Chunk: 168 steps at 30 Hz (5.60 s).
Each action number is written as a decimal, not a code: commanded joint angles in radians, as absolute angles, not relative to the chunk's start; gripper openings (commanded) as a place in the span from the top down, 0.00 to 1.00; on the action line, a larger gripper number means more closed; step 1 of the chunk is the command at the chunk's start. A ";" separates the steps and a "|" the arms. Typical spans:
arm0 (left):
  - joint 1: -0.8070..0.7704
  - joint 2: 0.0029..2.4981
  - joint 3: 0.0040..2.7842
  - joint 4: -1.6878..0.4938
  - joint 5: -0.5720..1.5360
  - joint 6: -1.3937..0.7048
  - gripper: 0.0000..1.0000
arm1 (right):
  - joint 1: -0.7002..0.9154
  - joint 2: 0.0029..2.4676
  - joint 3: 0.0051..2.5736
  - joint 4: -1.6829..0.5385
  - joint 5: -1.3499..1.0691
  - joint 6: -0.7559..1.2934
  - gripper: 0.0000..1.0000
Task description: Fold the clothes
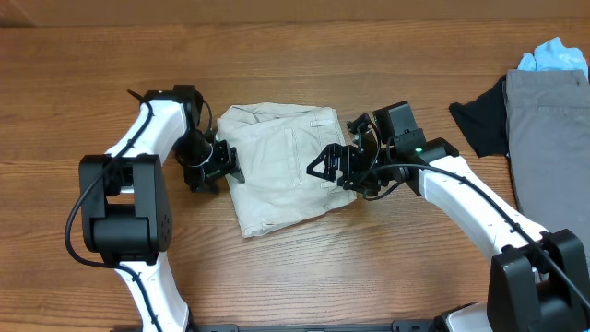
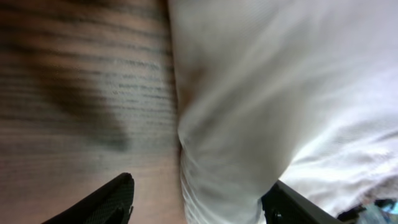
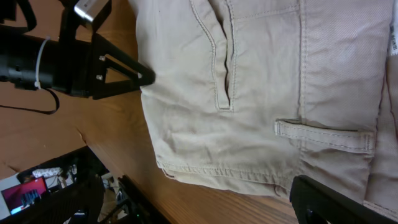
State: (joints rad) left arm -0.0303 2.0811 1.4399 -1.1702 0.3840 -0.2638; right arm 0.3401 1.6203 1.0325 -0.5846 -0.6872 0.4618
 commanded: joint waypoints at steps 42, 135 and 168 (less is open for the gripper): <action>0.342 2.060 1.225 -0.372 0.465 -0.857 0.96 | 0.336 1.597 1.053 -0.581 -0.629 0.448 0.00; 0.313 2.257 1.278 0.318 0.063 -0.901 0.93 | 0.348 1.597 1.053 -0.545 -0.629 0.498 0.00; 0.323 1.994 1.304 -0.146 -0.049 -0.918 0.00 | 0.348 1.597 1.049 -0.542 -0.629 0.498 0.00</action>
State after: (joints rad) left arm 0.3222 2.0781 1.3159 -0.0895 0.0868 -0.9283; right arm 0.3420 1.6203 1.0325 -0.5461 -0.6277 0.4976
